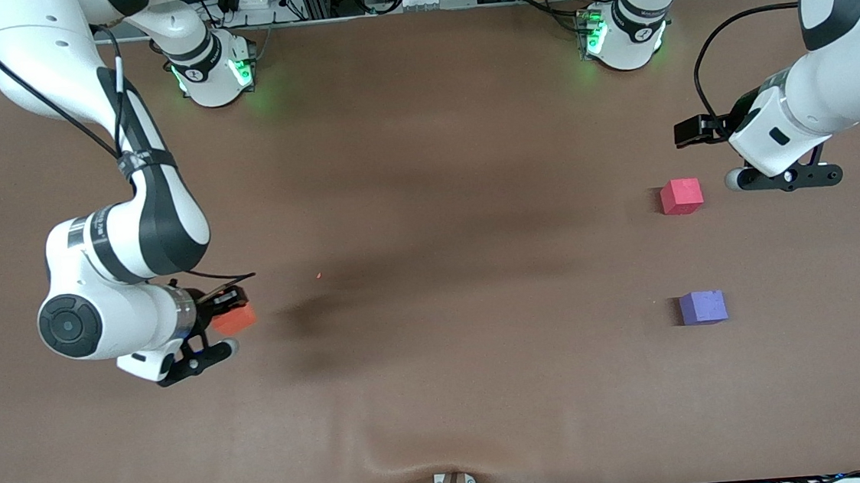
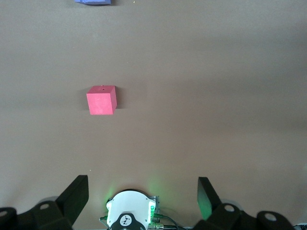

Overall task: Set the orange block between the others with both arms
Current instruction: 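Lift the orange cube and carry it toward the pink cube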

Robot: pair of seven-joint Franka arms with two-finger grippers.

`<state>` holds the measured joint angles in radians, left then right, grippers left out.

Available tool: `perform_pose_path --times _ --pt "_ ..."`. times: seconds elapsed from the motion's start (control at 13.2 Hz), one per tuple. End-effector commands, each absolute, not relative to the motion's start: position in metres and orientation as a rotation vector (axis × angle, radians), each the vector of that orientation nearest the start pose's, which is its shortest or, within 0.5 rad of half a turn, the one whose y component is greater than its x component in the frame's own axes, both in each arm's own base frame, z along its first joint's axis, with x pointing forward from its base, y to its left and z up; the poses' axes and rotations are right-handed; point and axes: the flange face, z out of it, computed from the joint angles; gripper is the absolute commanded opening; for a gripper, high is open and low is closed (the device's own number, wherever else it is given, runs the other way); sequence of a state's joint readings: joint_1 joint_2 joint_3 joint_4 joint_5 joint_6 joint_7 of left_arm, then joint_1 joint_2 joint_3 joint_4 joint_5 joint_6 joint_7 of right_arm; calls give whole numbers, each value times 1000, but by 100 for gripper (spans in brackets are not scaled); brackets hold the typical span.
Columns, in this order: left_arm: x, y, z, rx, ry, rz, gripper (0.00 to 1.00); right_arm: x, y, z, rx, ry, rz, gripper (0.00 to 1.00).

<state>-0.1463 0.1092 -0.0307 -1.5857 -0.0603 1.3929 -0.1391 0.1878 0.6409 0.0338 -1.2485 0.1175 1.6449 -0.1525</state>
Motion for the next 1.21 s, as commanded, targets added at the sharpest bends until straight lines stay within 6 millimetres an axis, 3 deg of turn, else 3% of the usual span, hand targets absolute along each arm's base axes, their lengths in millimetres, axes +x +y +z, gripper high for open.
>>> perform_pose_path --times 0.0,0.3,0.45,0.76,0.91,1.13 --pt "549 -106 542 -3095 42 470 100 674 193 387 -2927 -445 385 56" --pt "550 -107 539 -3091 44 479 100 650 271 387 -2899 -377 412 56" --pt "550 -110 539 -3092 51 470 100 645 296 386 -2876 -396 362 60" --pt "553 -113 533 -3092 48 467 100 632 366 380 -2801 -370 218 63" --pt "553 -118 536 -3092 41 457 100 614 406 371 -2803 -367 192 67" --pt "557 -120 529 -3092 29 455 100 596 445 346 -2803 -304 115 69"
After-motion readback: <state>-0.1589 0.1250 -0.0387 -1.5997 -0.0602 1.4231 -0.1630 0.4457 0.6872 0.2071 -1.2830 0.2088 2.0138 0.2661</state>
